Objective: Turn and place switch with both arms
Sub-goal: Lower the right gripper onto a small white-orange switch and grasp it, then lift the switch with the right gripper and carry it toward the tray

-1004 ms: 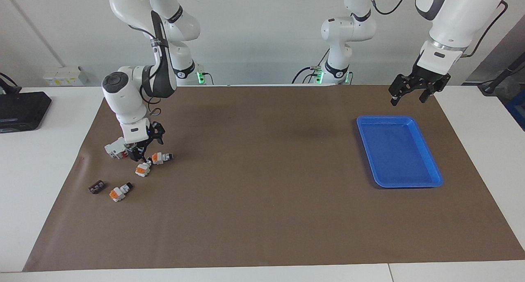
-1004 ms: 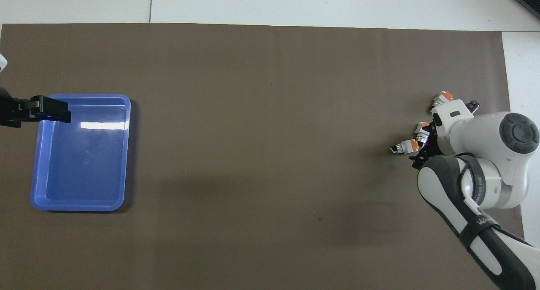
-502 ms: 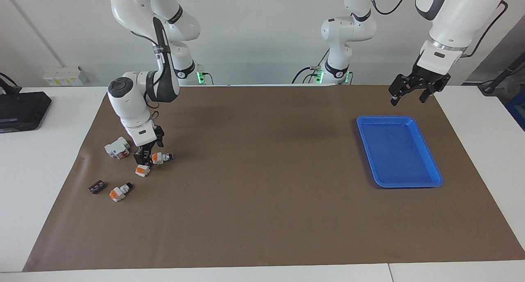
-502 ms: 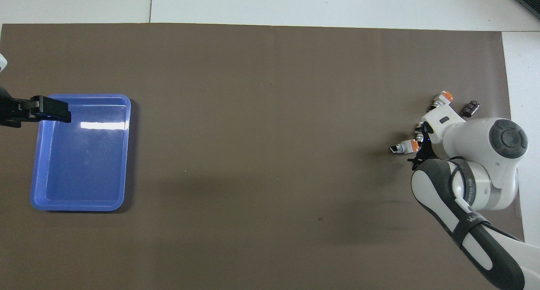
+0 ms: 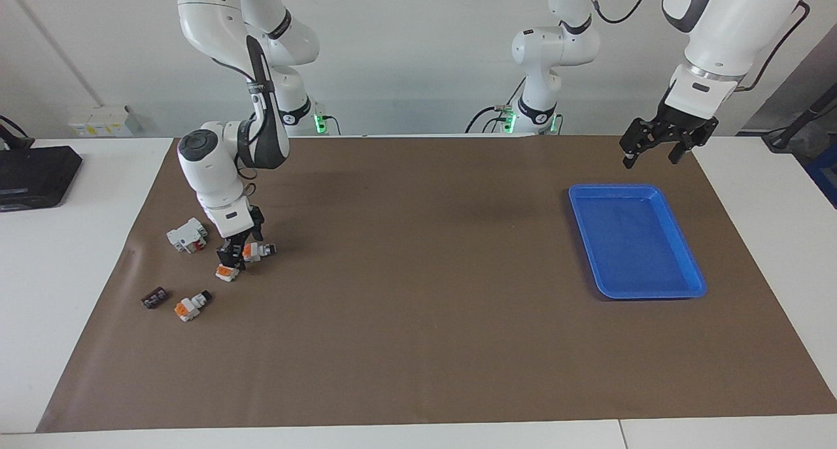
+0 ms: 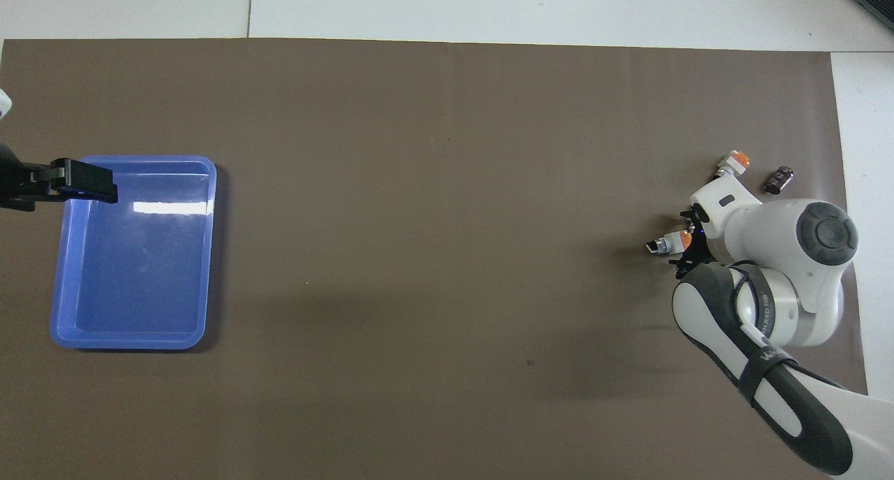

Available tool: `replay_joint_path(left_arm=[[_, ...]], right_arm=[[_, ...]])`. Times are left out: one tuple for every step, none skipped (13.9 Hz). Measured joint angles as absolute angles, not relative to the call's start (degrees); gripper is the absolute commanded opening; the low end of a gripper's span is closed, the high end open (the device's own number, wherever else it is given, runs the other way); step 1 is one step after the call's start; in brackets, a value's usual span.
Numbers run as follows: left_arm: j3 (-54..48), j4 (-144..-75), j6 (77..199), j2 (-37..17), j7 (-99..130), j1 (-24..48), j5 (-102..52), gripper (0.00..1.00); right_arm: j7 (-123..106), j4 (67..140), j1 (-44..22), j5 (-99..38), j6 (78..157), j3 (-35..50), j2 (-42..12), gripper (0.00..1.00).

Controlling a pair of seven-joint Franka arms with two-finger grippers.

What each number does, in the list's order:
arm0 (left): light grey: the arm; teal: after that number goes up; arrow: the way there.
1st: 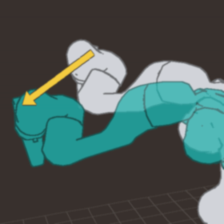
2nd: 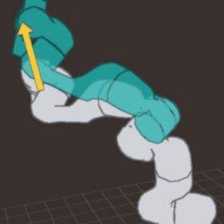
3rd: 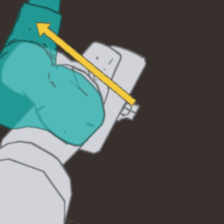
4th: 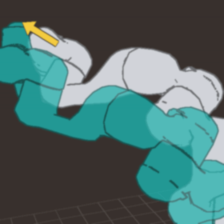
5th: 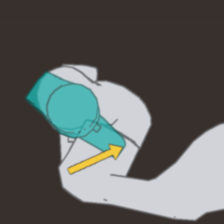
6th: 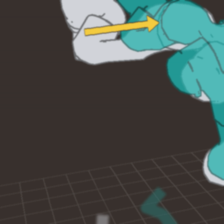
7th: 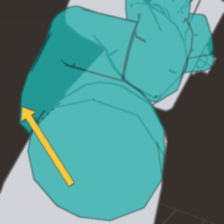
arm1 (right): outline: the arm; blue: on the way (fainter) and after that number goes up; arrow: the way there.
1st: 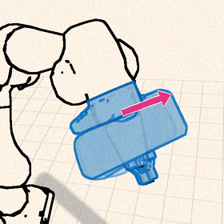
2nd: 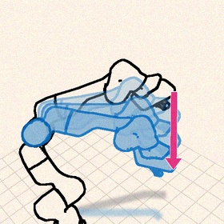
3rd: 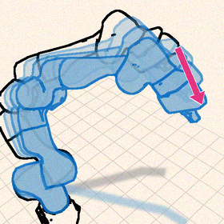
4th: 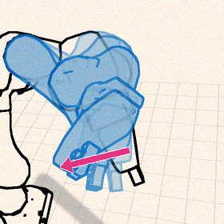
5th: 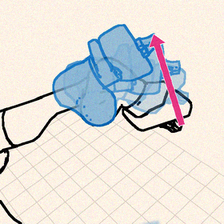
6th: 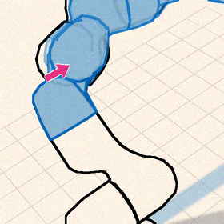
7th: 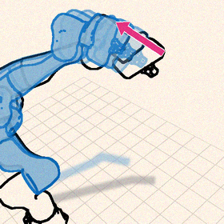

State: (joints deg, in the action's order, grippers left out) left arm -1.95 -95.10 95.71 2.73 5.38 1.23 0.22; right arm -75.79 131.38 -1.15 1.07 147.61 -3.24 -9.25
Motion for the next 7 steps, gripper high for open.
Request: replay_joint_path(left_arm=[[-1.95,-95.10,95.71,2.73,5.38,1.23,0.22,1.00],[-1.95,-95.10,95.71,2.73,5.38,1.23,0.22,1.00],[-1.95,-95.10,95.70,2.73,5.38,1.23,0.22,1.00],[-1.95,-95.10,95.70,2.73,5.38,1.23,0.22,1.00],[-1.95,-95.10,95.70,2.73,5.38,1.23,0.22,1.00],[-1.95,-95.10,95.70,2.73,5.38,1.23,0.22,1.00],[-1.95,-95.10,95.70,2.73,5.38,1.23,0.22,1.00]], right_arm=[[-75.79,131.45,-1.16,1.07,148.24,-3.22,-9.43,0.69],[-75.79,131.51,-1.16,1.07,148.77,-3.18,-9.66,0.49],[-75.79,131.56,-1.17,1.07,148.99,-3.15,-9.86,0.40],[-75.79,131.60,-1.17,1.07,149.13,-3.12,-9.97,0.39],[-75.79,131.60,-1.18,1.07,149.17,-3.06,-10.03,0.27],[-75.79,131.60,-1.20,1.07,149.06,-3.00,-9.87,0.00],[-75.79,131.60,-1.23,1.07,149.14,-2.97,-9.73,0.00]])
